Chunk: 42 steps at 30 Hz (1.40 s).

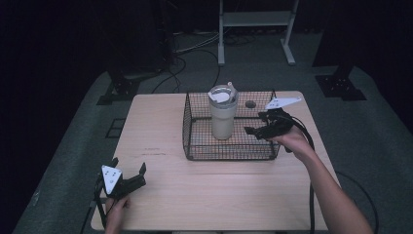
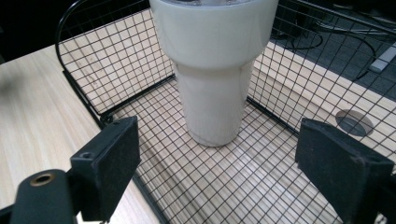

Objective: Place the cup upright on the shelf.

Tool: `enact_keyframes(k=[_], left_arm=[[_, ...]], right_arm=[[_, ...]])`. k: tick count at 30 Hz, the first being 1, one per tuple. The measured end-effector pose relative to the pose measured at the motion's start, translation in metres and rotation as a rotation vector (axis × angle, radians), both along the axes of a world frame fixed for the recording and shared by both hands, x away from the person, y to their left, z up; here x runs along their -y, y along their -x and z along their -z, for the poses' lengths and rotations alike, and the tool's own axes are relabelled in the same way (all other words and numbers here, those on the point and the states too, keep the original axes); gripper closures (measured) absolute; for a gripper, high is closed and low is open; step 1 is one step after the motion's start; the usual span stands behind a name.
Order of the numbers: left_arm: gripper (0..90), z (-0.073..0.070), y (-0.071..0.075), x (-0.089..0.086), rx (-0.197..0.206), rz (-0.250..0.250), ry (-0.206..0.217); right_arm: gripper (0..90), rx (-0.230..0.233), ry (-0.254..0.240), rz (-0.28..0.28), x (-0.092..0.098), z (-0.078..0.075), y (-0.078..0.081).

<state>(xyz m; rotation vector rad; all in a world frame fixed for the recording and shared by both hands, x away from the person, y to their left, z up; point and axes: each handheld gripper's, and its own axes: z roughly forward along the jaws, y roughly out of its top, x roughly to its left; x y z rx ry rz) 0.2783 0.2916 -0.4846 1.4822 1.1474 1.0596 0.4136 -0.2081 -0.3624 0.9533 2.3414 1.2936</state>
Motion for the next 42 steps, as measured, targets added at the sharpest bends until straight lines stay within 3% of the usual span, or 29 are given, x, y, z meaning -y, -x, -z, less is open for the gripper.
enact_keyframes(k=[18,26,42], left_arm=[[0.0,0.000,0.000,0.000,0.000,0.000,0.000],[0.0,0.000,0.000,0.000,-0.001,-0.001,0.002],[0.0,0.000,0.000,0.000,0.000,0.000,-0.001]], right_arm=[[13.2,0.016,-0.027,-0.016,0.026,0.002,0.040],[13.2,0.014,-0.017,-0.021,0.032,0.005,0.053],[13.2,0.015,-0.038,-0.026,0.048,0.022,0.083]])
